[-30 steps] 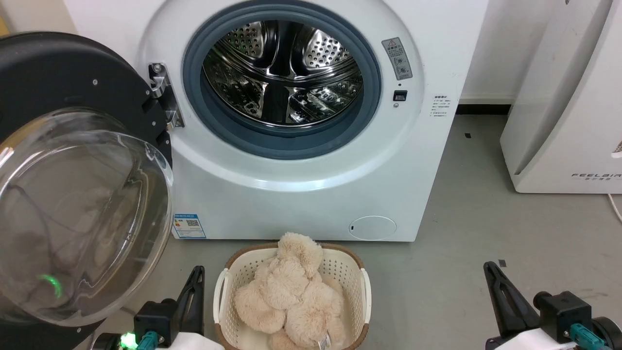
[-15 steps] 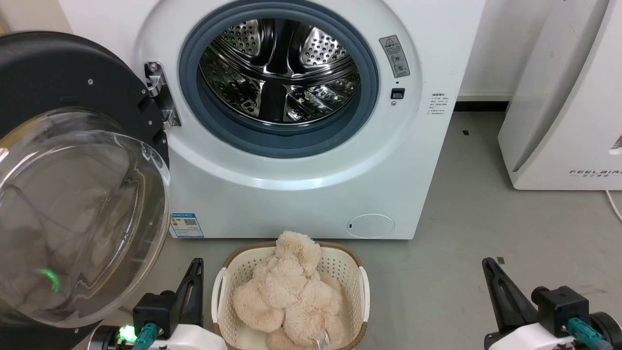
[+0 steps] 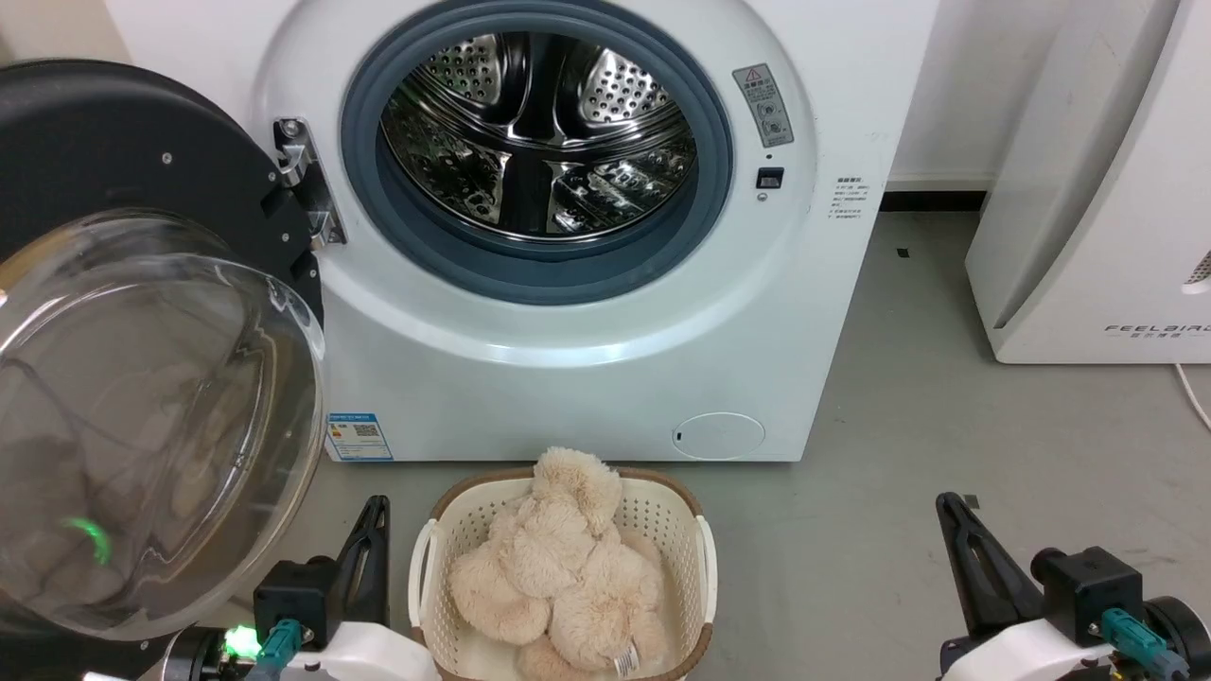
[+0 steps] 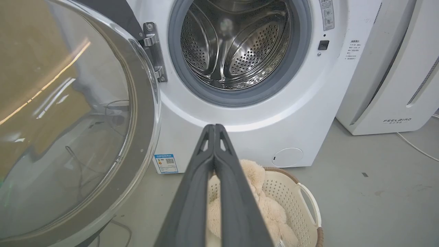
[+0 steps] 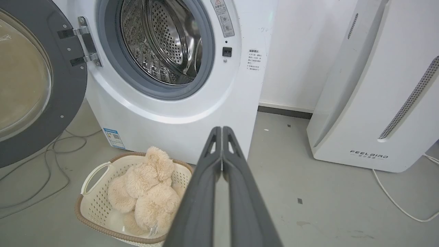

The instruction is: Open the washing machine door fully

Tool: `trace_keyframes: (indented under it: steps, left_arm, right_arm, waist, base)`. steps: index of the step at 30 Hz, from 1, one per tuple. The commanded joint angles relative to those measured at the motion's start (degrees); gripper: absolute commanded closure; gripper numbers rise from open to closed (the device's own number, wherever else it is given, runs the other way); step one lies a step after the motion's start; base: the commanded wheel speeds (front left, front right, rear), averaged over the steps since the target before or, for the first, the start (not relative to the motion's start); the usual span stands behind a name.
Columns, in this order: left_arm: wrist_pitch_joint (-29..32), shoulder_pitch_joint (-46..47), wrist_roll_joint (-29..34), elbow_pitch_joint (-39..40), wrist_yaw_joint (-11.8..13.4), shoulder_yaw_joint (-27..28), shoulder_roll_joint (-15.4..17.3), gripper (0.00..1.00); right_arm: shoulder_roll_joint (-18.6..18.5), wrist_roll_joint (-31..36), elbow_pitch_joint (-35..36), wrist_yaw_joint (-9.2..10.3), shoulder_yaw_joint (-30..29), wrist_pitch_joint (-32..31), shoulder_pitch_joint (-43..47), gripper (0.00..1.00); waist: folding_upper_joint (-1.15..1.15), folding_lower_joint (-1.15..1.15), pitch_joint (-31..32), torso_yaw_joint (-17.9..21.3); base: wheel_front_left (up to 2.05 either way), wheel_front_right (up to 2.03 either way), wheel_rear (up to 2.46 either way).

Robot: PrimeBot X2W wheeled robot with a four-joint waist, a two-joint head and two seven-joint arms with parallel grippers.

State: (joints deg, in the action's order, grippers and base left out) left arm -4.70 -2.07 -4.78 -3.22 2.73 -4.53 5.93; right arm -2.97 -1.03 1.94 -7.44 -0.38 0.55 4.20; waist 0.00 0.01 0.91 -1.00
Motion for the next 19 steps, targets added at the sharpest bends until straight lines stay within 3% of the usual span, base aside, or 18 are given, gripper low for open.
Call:
trace_keyframes:
  steps: [1, 19]
  left_arm:
    - [0.3, 1.0, 0.7, 0.5, -0.5, 0.5, -0.5, 1.00]
    - [2.5, 1.6, 2.8, 1.9, -1.6, 2.5, -1.8, 1.00]
  right_arm:
    - [0.1, 0.4, -0.3, -0.03, 0.1, -0.1, -1.1, 1.00]
    - [0.1, 0.7, -1.1, -0.04, 0.2, -0.3, -2.7, 1.00]
  waist:
    - [0.00, 0.00, 0.0, 0.0]
    - [0.00, 0.00, -0.5, 0.5]
  base:
    - [0.00, 0.00, 0.00]
    - [0.00, 0.00, 0.00]
